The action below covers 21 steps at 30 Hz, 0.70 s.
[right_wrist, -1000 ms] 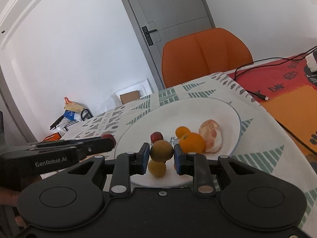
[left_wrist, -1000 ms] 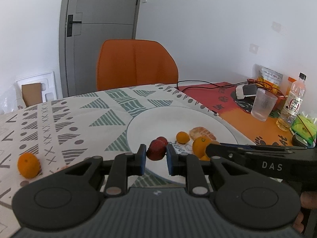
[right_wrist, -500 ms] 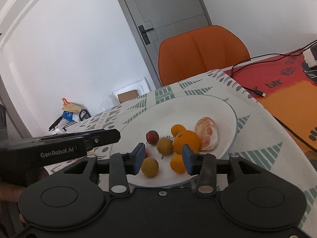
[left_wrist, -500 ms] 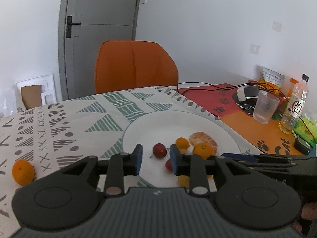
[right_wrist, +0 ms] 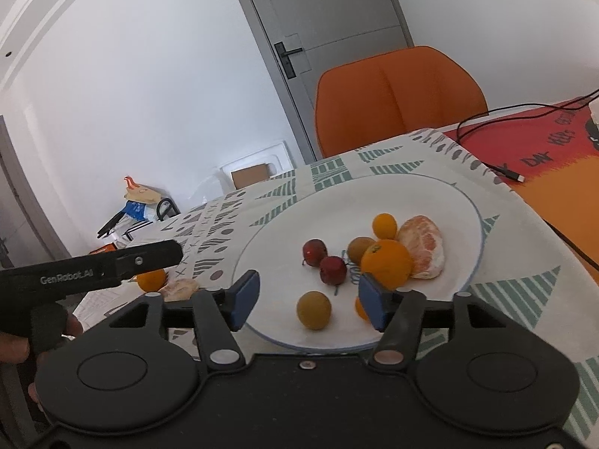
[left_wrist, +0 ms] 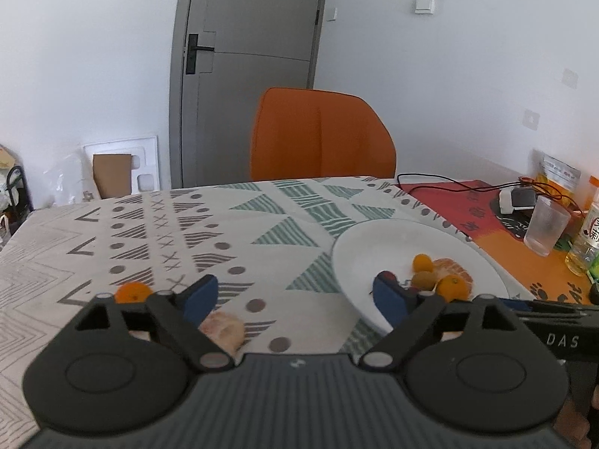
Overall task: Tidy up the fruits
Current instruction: 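Move both open grippers toward the large orange and pomelo segment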
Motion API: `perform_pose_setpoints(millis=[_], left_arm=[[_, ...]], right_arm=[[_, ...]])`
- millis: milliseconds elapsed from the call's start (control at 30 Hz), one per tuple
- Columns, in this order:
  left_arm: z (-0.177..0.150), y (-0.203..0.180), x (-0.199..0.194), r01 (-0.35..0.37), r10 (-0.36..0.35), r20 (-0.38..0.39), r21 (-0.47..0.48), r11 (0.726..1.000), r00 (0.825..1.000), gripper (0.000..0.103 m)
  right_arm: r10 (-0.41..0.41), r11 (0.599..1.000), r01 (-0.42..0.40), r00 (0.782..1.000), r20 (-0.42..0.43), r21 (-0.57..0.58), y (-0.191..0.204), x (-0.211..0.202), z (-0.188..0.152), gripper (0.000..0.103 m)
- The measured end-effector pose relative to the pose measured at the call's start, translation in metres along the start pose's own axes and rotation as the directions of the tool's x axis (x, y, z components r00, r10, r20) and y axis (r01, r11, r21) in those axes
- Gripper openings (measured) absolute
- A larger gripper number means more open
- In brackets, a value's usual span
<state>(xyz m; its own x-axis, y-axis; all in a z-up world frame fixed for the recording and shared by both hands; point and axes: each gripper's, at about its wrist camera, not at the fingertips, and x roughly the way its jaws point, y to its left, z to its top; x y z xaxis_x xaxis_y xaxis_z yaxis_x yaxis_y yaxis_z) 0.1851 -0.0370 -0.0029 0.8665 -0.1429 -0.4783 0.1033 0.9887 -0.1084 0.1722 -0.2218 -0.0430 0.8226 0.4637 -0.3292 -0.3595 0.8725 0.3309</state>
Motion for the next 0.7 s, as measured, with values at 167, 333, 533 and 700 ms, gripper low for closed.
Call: perform_pose_setpoints(millis=[167, 333, 533, 700], left_arm=[[-0.005, 0.011, -0.006, -0.039, 0.039, 0.001, -0.007, 0.999, 0.999, 0.094], [-0.009, 0.026, -0.012, -0.072, 0.072, 0.004, -0.033, 0.997, 0.997, 0.096], [-0.013, 0.048, -0.023, -0.114, 0.117, 0.024, -0.076, 0.991, 0.993, 0.1], [-0.017, 0.068, -0.032, -0.141, 0.145, 0.026, -0.107, 0.984, 0.989, 0.1]], right_arm=[[0.009, 1.0, -0.009, 1.0, -0.004, -0.02, 0.01, 0.003, 0.001, 0.075], [0.016, 0.999, -0.015, 1.0, 0.005, -0.041, 0.021, 0.005, 0.001, 0.094], [0.024, 0.997, -0.024, 1.0, 0.0, -0.076, 0.038, 0.011, 0.001, 0.098], [0.048, 0.993, -0.049, 0.999, -0.008, -0.108, 0.054, 0.018, 0.003, 0.098]])
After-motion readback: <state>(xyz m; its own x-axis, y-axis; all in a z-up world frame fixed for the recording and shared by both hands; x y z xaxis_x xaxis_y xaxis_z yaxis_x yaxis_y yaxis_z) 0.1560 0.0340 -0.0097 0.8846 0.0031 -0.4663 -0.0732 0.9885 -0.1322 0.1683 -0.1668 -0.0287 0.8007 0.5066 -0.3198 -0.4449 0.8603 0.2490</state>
